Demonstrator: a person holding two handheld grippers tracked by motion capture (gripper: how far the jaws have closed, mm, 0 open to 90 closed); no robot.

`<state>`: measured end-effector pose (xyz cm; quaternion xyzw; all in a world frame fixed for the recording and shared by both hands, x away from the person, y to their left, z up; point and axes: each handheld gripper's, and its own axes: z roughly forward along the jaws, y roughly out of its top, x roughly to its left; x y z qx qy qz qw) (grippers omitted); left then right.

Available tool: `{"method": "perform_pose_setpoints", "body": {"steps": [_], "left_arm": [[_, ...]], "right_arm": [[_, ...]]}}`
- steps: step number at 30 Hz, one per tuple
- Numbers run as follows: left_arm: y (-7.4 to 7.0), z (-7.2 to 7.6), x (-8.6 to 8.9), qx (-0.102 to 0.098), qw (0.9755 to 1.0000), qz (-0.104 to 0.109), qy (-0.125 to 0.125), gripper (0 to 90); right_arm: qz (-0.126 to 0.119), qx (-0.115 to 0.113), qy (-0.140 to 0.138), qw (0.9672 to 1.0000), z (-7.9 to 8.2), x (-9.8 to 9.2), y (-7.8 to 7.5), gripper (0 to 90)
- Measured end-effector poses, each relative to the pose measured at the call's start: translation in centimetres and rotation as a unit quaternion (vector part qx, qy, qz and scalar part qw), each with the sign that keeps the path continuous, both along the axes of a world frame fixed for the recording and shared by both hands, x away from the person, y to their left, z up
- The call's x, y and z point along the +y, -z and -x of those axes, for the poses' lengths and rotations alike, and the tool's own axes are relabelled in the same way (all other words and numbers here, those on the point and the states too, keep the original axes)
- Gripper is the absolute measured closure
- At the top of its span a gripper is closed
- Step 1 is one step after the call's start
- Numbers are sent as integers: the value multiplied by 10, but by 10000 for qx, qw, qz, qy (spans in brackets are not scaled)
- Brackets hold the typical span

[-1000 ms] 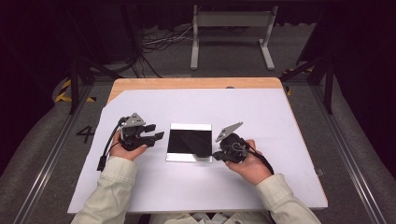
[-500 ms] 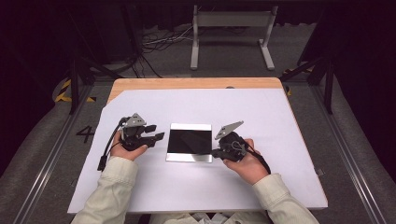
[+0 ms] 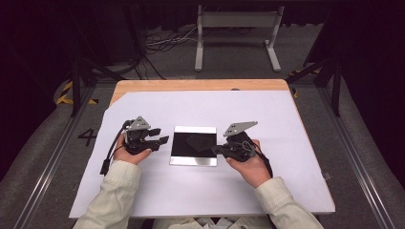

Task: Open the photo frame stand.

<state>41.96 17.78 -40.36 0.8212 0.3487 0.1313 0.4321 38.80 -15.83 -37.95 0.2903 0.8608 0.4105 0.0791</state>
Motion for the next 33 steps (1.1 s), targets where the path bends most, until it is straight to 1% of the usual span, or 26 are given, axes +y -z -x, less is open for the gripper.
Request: {"method": "perform_pose_setpoints", "body": {"steps": [1, 2, 3, 4, 5, 7, 8, 9, 11, 12, 15, 16, 18, 20, 21, 26, 27, 33], "left_arm": [[0, 0, 0, 0, 10000, 0, 0, 513], [0, 0, 0, 7, 10000, 4, 8, 515], [0, 0, -1, 5, 10000, 7, 17, 515], [1, 0, -1, 30, 10000, 1, 41, 523], [2, 0, -2, 46, 10000, -16, 61, 525], [2, 0, -4, 75, 9999, -43, 122, 537], [2, 0, -4, 75, 9999, -43, 122, 545], [3, -1, -5, 82, 9998, -43, 159, 545], [6, -1, -8, 174, 9994, -58, 295, 581], [7, -1, -9, 175, 9992, -102, 335, 588], [7, -1, -10, 187, 9991, -105, 368, 594], [6, -1, -10, 173, 9991, -99, 366, 593], [6, -1, -9, 168, 9992, -89, 354, 592], [6, -1, -8, 180, 9992, -71, 338, 591], [5, -1, -8, 150, 9993, -71, 335, 590], [4, -1, -6, 151, 9994, -45, 313, 581], [3, 0, -5, 142, 9995, -2, 290, 577], [2, 0, -2, 142, 9996, 45, 232, 564]], "right_arm": [[0, 0, 0, 10000, 0, 0, 0, 900], [-118, -26, 31, 9999, 0, 0, 0, 900], [-118, -26, 31, 9999, 0, 0, 0, 900], [-226, -68, 47, 9997, 0, -1, 1, 900], [-279, -78, 64, 9996, 0, -1, 1, 900], [-366, -94, 112, 9992, -1, -2, 1, 900], [-366, -94, 112, 9992, -1, -2, 1, 900], [-414, -92, 123, 9990, -1, -2, 2, 900], [-513, -90, 161, 9985, -2, -2, 2, 900], [-521, -94, 165, 9985, -2, -2, 2, 900], [-537, -85, 154, 9984, -3, -1, 2, 900], [-503, -83, 140, 9986, -3, 0, 3, 900], [-498, -65, 134, 9986, -3, 0, 3, 900], [-436, -11, 106, 9990, -3, -1, 4, 900], [-404, 13, 85, 9991, -3, -1, 5, 900], [-308, 59, 45, 9995, -4, -2, 5, 900], [-280, 71, 35, 9996, -3, -3, 4, 900], [-264, 75, 51, 9996, -4, -11, 0, 899]]}}
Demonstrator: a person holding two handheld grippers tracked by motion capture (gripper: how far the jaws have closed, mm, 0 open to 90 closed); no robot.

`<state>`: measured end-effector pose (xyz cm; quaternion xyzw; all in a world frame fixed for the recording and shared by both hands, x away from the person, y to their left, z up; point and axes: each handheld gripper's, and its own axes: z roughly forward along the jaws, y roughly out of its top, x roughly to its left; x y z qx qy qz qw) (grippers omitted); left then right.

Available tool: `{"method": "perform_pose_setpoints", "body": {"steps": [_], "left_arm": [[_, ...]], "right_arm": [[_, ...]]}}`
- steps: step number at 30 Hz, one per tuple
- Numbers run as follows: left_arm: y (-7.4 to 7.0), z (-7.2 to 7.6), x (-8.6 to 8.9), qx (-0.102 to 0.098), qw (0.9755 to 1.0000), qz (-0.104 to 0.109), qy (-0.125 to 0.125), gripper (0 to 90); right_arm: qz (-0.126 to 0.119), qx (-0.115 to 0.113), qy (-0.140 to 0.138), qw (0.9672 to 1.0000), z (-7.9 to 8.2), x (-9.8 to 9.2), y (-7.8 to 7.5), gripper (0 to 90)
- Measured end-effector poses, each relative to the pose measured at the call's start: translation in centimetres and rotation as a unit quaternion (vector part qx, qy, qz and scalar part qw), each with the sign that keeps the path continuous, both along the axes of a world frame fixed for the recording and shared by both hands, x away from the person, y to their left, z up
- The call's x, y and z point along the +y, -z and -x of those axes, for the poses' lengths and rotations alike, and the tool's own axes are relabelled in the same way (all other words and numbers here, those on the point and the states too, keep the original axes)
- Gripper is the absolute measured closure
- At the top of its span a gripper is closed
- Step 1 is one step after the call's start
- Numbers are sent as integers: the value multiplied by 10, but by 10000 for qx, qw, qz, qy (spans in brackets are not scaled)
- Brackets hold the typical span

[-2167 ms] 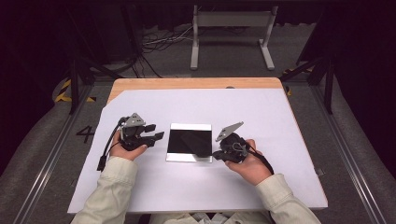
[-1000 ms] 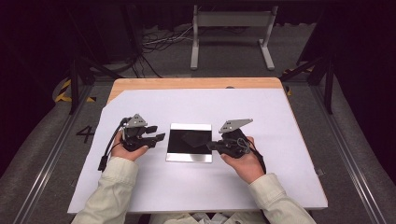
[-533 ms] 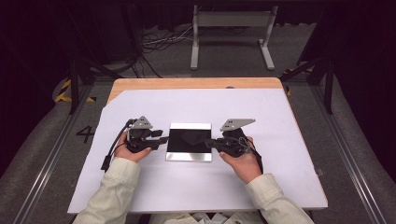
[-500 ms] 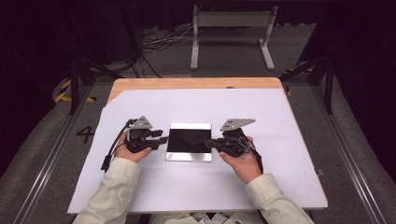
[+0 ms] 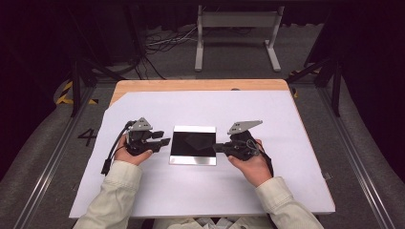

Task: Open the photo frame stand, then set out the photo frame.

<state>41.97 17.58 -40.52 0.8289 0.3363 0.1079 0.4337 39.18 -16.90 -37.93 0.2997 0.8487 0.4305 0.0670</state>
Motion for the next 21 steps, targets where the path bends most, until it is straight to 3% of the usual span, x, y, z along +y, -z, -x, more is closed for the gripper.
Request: {"method": "perform_pose_setpoints", "body": {"steps": [6, 12, 21], "left_arm": [[0, 0, 0, 10, 10000, -35, 1, 556], [0, 0, 0, 10, 10000, -36, -8, 552], [1, -1, 4, 59, 10000, -11, -73, 550]], "right_arm": [[-102, 48, 101, 9999, -3, -8, -5, 892], [-100, 38, 217, 9997, -5, -8, -7, 827], [71, 324, 217, 9992, -17, -8, -9, 742]]}}
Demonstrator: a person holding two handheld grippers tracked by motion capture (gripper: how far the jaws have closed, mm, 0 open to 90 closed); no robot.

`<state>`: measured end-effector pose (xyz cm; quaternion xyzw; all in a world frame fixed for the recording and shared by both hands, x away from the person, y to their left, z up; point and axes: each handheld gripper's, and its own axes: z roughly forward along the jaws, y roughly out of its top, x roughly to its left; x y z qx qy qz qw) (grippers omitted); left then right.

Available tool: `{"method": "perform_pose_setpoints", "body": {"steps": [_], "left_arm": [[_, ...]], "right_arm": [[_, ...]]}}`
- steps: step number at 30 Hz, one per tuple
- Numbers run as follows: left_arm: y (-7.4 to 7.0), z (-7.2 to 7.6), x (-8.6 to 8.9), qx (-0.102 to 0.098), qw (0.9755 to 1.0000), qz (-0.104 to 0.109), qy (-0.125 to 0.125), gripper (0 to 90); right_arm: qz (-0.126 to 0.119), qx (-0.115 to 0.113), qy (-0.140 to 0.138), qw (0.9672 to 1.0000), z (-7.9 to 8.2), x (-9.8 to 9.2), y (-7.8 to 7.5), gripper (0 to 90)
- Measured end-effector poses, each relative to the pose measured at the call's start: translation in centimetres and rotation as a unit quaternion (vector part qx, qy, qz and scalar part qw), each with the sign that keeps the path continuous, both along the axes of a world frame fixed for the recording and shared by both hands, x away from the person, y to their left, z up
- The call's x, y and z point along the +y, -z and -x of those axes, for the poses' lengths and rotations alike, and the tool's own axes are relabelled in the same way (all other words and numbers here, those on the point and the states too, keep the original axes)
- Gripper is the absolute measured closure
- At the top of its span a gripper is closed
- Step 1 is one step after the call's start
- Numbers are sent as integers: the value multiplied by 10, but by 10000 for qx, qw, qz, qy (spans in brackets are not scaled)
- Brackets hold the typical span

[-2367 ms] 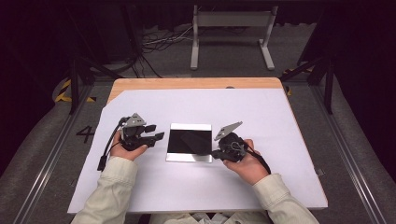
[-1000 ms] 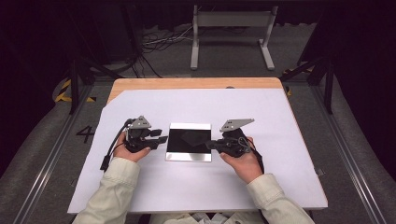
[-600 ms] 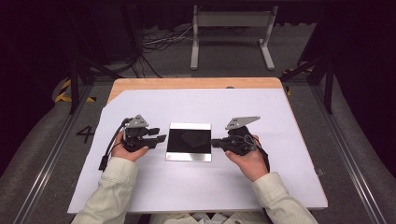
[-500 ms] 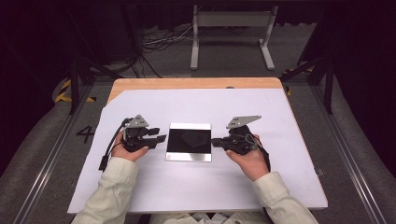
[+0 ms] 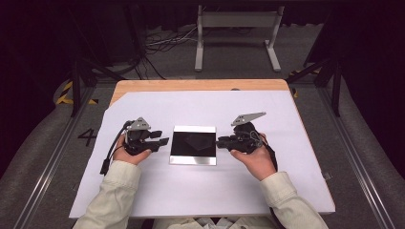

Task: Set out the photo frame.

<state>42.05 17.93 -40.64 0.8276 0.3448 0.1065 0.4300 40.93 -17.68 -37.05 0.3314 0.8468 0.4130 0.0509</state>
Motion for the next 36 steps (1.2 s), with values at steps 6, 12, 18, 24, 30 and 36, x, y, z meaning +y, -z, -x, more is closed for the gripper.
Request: {"method": "perform_pose_setpoints", "body": {"steps": [6, 12, 18, 24, 30, 36], "left_arm": [[0, -1, 1, -26, 10000, 5, 3, 549], [0, -1, 2, -45, 10000, -6, -6, 548], [0, -1, 2, -53, 10000, -12, -12, 548], [0, -1, 3, -25, 10000, 25, -37, 550], [0, 0, 3, -25, 10000, 17, -41, 549], [0, 0, 4, -19, 10000, 19, -43, 548]], "right_arm": [[102, 95, 5, 9999, -7, 0, -3, 737], [126, 212, 69, 9997, -17, -3, -11, 723], [137, 433, 69, 9989, -25, -3, -14, 686], [96, 723, 90, 9973, -35, -3, -15, 647], [81, 1093, 171, 9938, -45, -2, -15, 592], [11, 1339, 224, 9907, -52, 0, -13, 554]]}}
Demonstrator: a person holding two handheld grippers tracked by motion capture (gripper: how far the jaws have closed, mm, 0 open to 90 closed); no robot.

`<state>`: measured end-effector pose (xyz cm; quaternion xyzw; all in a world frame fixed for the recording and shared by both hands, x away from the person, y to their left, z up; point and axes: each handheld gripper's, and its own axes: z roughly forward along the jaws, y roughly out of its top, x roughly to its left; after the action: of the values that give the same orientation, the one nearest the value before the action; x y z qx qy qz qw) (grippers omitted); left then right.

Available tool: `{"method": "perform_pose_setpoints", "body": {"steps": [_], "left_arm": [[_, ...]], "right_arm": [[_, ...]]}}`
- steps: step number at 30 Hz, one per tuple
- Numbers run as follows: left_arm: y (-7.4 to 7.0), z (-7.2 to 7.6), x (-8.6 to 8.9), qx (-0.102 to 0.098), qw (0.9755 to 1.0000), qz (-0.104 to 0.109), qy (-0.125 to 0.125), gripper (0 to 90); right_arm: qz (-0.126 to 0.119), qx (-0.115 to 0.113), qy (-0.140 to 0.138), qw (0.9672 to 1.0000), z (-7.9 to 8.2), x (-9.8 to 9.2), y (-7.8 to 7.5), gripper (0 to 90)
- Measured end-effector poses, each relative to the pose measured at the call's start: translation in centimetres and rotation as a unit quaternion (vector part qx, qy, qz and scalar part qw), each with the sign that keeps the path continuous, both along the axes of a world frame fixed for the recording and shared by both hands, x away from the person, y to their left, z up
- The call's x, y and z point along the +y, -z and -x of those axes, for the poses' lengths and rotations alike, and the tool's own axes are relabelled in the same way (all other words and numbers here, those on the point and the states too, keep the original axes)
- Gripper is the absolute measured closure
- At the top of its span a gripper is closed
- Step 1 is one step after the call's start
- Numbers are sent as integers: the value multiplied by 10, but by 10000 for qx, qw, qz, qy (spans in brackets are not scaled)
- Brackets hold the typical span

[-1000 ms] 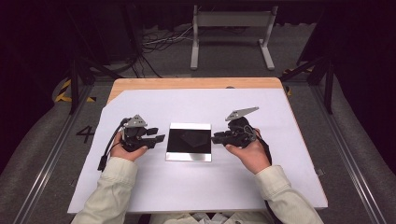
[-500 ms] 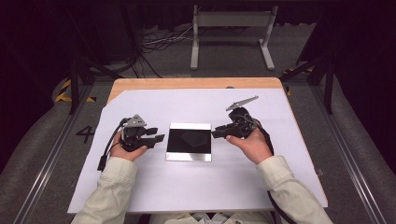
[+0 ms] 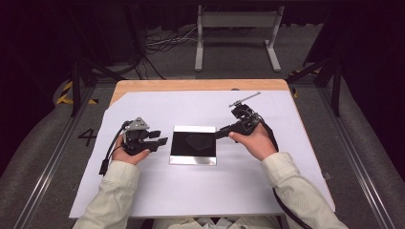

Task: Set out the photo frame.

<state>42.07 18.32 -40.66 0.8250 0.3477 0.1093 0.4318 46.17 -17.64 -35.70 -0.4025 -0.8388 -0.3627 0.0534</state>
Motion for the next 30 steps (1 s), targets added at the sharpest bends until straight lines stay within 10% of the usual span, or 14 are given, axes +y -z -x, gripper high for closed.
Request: {"method": "perform_pose_setpoints", "body": {"steps": [30], "left_arm": [[0, 1, -2, 17, 10000, 3, -3, 541]], "right_arm": [[-752, 996, 131, 9921, -14, 18, 26, 399]]}}
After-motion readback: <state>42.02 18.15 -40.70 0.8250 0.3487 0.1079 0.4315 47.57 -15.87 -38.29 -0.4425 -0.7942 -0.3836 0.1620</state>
